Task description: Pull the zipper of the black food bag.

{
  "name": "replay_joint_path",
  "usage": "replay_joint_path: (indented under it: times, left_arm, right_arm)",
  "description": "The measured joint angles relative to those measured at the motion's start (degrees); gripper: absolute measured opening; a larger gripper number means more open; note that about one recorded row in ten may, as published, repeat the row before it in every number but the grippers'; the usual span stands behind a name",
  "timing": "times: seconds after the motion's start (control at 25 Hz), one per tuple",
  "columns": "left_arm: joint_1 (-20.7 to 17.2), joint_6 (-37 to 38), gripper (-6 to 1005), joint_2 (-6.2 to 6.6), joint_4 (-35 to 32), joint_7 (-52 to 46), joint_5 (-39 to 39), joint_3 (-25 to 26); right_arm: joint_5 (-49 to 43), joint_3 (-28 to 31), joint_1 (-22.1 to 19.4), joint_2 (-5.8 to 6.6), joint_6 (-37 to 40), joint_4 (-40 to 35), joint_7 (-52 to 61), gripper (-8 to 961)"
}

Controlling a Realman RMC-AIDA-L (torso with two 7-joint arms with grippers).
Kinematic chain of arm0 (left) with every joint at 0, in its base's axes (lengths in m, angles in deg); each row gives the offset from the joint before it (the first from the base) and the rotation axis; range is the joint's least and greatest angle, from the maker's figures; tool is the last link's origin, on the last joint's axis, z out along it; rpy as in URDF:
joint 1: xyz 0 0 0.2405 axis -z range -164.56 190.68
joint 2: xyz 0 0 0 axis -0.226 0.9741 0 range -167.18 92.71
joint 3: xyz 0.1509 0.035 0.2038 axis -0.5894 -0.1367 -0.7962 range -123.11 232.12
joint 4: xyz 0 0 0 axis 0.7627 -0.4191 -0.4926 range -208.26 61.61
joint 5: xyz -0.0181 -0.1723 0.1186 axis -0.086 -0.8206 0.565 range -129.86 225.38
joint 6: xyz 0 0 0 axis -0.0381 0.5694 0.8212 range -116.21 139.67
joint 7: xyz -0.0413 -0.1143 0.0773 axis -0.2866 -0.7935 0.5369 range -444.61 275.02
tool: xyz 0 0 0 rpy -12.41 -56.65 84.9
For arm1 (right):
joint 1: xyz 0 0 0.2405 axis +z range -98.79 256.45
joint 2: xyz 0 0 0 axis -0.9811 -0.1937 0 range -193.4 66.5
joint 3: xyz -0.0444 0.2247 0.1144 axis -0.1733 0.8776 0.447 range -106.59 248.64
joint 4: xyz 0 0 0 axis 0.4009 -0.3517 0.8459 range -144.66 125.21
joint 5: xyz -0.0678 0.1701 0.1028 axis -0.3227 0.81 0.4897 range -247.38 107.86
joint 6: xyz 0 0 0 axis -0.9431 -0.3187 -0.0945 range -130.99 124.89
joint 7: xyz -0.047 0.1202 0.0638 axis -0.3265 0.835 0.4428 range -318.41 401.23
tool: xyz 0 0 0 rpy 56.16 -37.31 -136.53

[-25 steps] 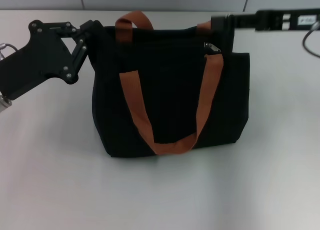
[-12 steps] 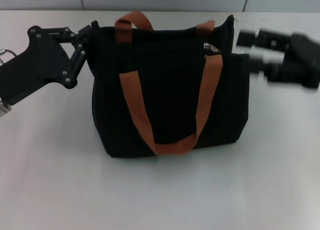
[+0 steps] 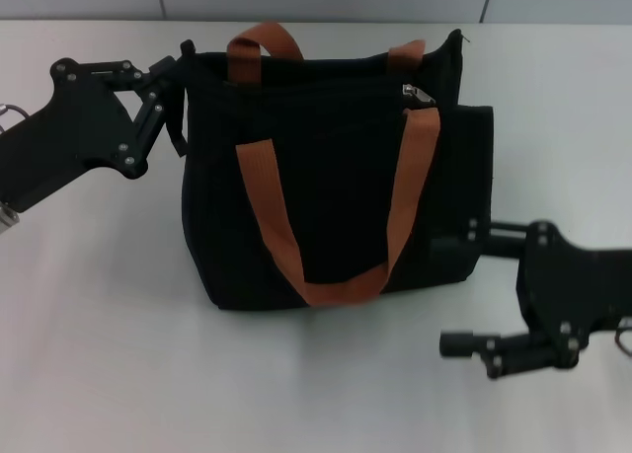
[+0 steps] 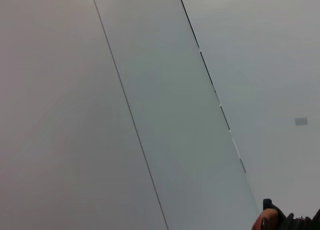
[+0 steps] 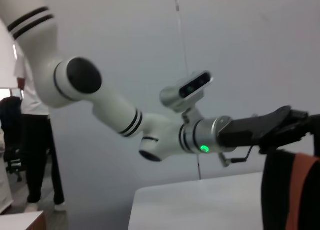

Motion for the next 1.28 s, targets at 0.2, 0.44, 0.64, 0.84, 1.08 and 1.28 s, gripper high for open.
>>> replay_joint_path:
  times: [0.2, 0.44, 0.64, 0.84, 1.08, 1.28]
  left_arm:
    - [-0.1, -0.2, 37, 0.00, 0.0, -0.6, 0.0, 0.0]
    - [-0.2, -0.4, 102, 0.00, 0.0, -3.3, 0.0, 0.0]
    - [-0.6, -0.1, 296, 0.36, -1.3, -7.9, 0.0, 0.0]
    - [-2.5, 0.5, 522, 0.66, -11.8, -18.4, 2.1, -2.1]
    - [-3.3, 3.9, 753, 3.29, -22.6, -35.1, 6.3, -8.3]
    - [-2.4, 8.1, 826, 5.15, -23.3, -39.7, 6.6, -9.6]
  right_arm:
    - [-1.7, 0.4, 0.0, 0.13, -1.0, 3.6, -4.3, 833]
    - [-1.7, 0.8, -0.1, 0.05, -1.1, 3.9, -4.6, 831]
    - [-1.4, 0.8, 0.0, 0.14, -1.5, 4.0, -4.6, 831]
    - [-1.4, 0.8, 0.3, 0.25, -2.7, 4.0, -4.5, 831]
    - [-1.3, 0.9, 0.5, 0.40, -3.4, 4.1, -4.3, 831]
    - [-1.3, 0.9, 1.1, 0.36, -4.8, 4.4, -4.1, 831]
